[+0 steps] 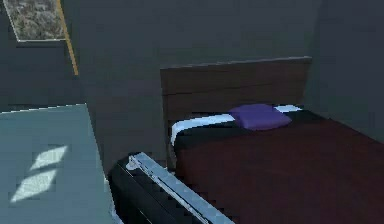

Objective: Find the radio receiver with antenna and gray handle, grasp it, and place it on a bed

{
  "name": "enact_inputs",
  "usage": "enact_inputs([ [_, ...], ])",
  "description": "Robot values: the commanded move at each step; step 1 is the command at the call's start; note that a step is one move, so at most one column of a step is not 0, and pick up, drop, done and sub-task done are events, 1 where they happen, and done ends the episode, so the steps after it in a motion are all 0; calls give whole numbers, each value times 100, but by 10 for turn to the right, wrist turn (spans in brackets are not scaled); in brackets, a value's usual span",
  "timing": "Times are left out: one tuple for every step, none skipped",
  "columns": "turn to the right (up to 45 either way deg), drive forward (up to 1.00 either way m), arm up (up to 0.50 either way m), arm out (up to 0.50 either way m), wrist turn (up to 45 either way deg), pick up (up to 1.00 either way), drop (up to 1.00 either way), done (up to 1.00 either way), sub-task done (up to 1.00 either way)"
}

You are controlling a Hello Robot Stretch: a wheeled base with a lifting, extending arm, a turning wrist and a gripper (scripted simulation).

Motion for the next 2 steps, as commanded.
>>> enact_inputs([
  [-180, 0, 0, 0, 0, 0, 0, 0, 0],
  [0, 0, 0, 48, 0, 0, 0, 0, 0],
])
